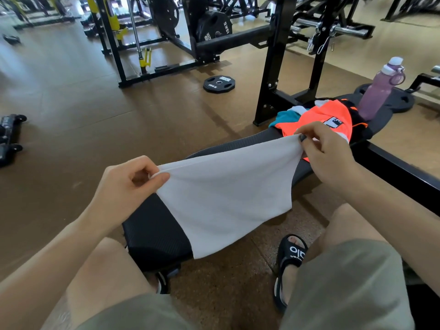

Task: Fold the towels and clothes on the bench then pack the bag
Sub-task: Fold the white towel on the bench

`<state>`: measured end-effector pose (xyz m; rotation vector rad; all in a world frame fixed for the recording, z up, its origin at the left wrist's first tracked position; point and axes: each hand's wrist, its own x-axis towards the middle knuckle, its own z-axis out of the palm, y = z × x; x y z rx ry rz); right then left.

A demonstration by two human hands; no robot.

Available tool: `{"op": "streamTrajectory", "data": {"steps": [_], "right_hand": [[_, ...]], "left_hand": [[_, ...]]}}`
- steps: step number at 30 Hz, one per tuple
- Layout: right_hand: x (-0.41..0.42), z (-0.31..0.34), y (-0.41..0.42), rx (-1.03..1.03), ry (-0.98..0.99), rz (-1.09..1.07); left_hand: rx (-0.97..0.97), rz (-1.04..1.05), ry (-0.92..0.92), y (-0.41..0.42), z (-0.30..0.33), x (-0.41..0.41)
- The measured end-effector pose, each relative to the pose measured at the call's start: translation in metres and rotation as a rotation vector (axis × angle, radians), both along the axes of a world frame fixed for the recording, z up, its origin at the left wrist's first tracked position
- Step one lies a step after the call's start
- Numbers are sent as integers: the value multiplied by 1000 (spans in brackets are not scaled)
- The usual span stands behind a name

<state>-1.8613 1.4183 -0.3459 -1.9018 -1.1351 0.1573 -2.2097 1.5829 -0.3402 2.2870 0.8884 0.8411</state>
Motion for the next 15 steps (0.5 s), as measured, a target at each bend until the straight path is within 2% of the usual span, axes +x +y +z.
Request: {"op": "streamTrajectory", "data": {"steps": [5,8,12,15], "right_hand": [[-4,6,0,-28,-32,25],[-5,13,1,-26,131,8],[-9,24,-1,26,386,89],[-8,29,-5,-31,290,102]], "left_hand": [[-50,31,-59,5,10,2],[-52,49,-54,6,15,2],[-61,107,-52,5,21,4],[-28,111,-32,7,23,5]]}}
